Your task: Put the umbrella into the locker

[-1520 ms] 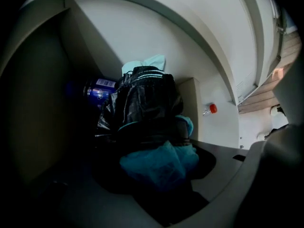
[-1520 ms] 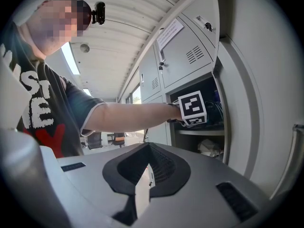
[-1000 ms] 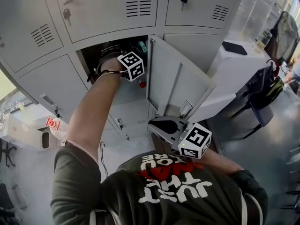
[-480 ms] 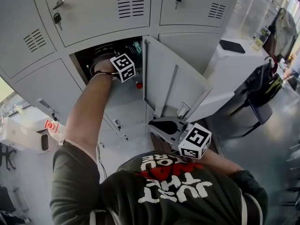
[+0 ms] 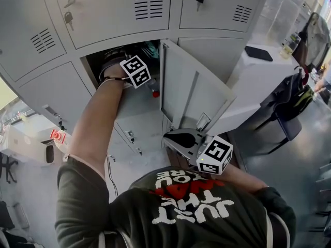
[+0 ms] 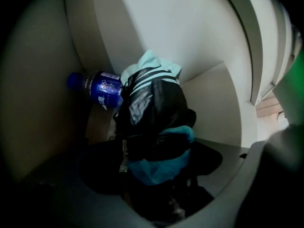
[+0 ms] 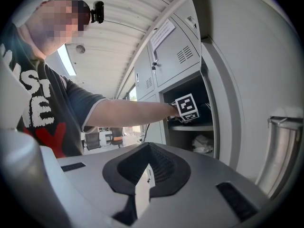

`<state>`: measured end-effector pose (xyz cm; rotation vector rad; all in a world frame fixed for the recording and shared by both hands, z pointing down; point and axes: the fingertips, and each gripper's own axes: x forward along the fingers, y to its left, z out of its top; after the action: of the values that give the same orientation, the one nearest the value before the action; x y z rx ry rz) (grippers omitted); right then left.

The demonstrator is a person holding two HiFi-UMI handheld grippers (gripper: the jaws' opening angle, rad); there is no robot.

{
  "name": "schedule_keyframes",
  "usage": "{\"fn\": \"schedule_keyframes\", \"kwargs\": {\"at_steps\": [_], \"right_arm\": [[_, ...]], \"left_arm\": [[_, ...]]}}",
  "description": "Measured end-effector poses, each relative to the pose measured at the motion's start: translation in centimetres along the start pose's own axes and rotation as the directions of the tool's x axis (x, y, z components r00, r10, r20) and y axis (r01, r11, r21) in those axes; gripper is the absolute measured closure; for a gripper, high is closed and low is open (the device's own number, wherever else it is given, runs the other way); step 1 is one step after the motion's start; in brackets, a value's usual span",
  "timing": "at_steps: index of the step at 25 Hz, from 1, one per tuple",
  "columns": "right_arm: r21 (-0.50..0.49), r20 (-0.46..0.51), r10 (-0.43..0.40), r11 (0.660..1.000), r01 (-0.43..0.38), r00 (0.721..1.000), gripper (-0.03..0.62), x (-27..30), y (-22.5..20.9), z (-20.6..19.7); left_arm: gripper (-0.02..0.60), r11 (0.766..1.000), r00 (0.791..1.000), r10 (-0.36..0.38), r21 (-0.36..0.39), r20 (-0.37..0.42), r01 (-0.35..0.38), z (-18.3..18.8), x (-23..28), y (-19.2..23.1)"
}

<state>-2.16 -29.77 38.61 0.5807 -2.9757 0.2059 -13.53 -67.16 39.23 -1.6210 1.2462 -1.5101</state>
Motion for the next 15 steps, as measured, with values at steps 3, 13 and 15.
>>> {"fn": "schedule_keyframes", "kwargs": {"at_steps": [3,13,15], "right_arm": [[-0.005,0.003,0.006,1.000,-0.006,1.000,0.562,0.0,0.2,0.1],[-0.019,0.011,0.016,1.000,-0.016,1.000,0.562,-0.6,0.6,0.6],[-0.027,0.014,0.026,0.999,-0.026,1.000,0.562,-0.7,0.8,0.7]], "left_arm": [[0.140,1.000,1.000,-0.019,-0.011,0.009,0.019,0.2,-0.7,0.1],[0.094,0.997,0.998,-0.024,-0.067,0.053,0.027,0.6,-3.6,-0.7],[0.094,0.996,0.998,-0.021,-0.085,0.065,0.026,0.6,-4.3,-0.9]]}}
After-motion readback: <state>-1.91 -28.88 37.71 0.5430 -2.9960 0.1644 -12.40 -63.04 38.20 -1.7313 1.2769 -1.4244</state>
